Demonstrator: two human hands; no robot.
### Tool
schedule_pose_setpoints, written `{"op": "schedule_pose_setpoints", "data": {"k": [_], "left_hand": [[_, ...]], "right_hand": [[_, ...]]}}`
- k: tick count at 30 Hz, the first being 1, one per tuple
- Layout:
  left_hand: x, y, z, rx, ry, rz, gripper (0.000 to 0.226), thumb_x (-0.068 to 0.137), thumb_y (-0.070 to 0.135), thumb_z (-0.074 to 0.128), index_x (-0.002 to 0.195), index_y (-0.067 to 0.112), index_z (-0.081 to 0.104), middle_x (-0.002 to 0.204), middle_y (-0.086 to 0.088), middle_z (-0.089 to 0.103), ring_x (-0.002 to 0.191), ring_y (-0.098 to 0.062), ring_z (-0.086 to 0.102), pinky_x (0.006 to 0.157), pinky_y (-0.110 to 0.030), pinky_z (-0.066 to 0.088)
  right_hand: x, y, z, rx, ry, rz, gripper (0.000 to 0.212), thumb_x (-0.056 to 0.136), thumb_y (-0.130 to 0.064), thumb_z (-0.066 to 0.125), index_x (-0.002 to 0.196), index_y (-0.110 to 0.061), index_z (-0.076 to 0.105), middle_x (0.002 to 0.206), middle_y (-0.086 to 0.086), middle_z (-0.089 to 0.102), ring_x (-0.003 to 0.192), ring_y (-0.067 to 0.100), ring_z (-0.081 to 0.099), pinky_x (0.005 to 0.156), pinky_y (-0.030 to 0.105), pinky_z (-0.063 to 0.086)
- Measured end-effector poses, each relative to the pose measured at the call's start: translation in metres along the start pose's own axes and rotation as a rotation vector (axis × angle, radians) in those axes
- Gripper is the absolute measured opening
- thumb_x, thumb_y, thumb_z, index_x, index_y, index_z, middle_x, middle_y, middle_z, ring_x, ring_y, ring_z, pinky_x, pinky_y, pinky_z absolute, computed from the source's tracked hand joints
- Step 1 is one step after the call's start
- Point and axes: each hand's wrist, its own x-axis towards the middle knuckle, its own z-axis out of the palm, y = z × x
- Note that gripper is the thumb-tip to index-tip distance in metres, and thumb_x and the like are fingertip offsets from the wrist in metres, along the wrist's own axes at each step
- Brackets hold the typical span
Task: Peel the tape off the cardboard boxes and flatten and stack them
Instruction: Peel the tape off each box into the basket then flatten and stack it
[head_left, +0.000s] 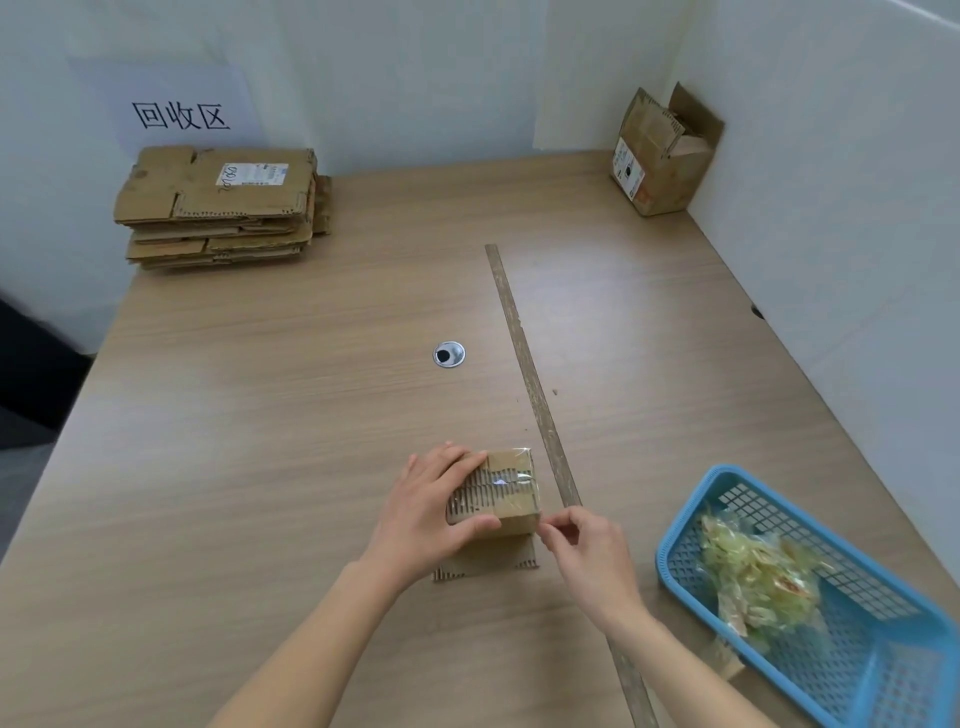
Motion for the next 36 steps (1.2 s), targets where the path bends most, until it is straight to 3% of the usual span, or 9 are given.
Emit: {"op": "schedule_pose_setpoints", "data": {"k": [6,11,13,17,21,27,31,34,36], "left_hand": [[0.001,0.002,-0.002,-0.004,-0.027,-0.013,0.082,0.079,0.071,0.066,0.15,0.033,0.047,0.151,0.012,0.045,0.146,-0.01,0.032,0.123,-0.052,0.02],[0.004,0.004,-0.002,0.007,-0.065,0.002,0.081,0.081,0.062,0.074,0.151,0.036,0.044,0.153,0.014,0.042,0.148,-0.007,0.029,0.126,-0.049,0.014],[0.003,0.006,-0.002,-0.042,-0.071,0.01,0.08,0.08,0.056,0.078,0.15,0.032,0.047,0.152,0.012,0.044,0.147,-0.01,0.03,0.125,-0.047,0.017],[0.0,0.007,0.0,-0.089,-0.053,0.031,0.08,0.08,0.052,0.081,0.149,0.026,0.05,0.15,0.009,0.045,0.146,-0.011,0.031,0.124,-0.04,0.02],[0.0,0.005,0.0,-0.104,-0.059,0.048,0.079,0.08,0.054,0.081,0.148,0.026,0.051,0.148,0.011,0.046,0.143,-0.009,0.033,0.122,-0.04,0.025],[0.001,0.004,0.001,-0.108,-0.098,0.07,0.079,0.079,0.058,0.079,0.147,0.029,0.051,0.146,0.015,0.046,0.143,-0.007,0.033,0.121,-0.045,0.027],[0.0,0.004,0.001,-0.145,-0.084,0.077,0.078,0.078,0.054,0.082,0.145,0.025,0.054,0.145,0.011,0.048,0.142,-0.01,0.036,0.119,-0.046,0.029],[0.003,0.007,0.0,-0.162,-0.073,0.058,0.078,0.078,0.051,0.083,0.145,0.025,0.054,0.145,0.011,0.048,0.141,-0.01,0.036,0.119,-0.046,0.03],[0.004,0.007,-0.001,-0.163,-0.094,0.07,0.078,0.078,0.053,0.082,0.146,0.026,0.053,0.144,0.013,0.048,0.139,-0.008,0.038,0.118,-0.043,0.032]], "right_hand": [[0.0,-0.013,-0.029,-0.052,-0.055,-0.073,0.012,0.093,-0.033,0.071,0.081,-0.03,0.07,0.074,-0.016,0.07,0.077,-0.006,0.064,0.066,0.01,0.047],[0.032,-0.042,-0.054,-0.022,0.15,-0.198,0.012,0.094,-0.036,0.068,0.084,-0.028,0.068,0.073,-0.016,0.069,0.074,-0.004,0.064,0.066,0.015,0.051],[0.042,-0.048,-0.055,-0.106,0.069,-0.287,0.011,0.096,-0.031,0.068,0.102,-0.024,0.074,0.092,-0.015,0.073,0.081,-0.004,0.065,0.077,0.017,0.054],[0.049,-0.032,-0.047,-0.327,-0.142,-0.4,0.046,0.098,-0.035,0.065,0.141,-0.023,0.058,0.132,-0.01,0.059,0.115,0.008,0.058,0.099,0.031,0.05],[0.055,-0.019,-0.046,-0.228,-0.05,-0.411,0.042,0.084,-0.039,0.08,0.123,-0.026,0.071,0.126,-0.016,0.055,0.111,0.001,0.053,0.092,0.021,0.045],[0.062,-0.024,-0.045,-0.183,-0.025,-0.47,0.012,0.088,-0.021,0.079,0.096,-0.012,0.081,0.098,-0.008,0.074,0.086,0.006,0.068,0.083,0.028,0.058],[0.063,-0.025,-0.046,-0.25,-0.037,-0.485,0.009,0.092,-0.02,0.075,0.094,-0.011,0.077,0.088,-0.006,0.072,0.079,0.008,0.065,0.074,0.027,0.056],[0.06,-0.022,-0.038,-0.314,0.049,-0.513,0.01,0.096,-0.018,0.069,0.088,-0.013,0.067,0.081,-0.007,0.064,0.069,0.011,0.057,0.063,0.024,0.043],[0.064,-0.017,-0.04,-0.205,0.136,-0.324,0.013,0.098,-0.025,0.065,0.087,-0.019,0.062,0.079,-0.007,0.066,0.068,0.009,0.062,0.059,0.019,0.044]]}}
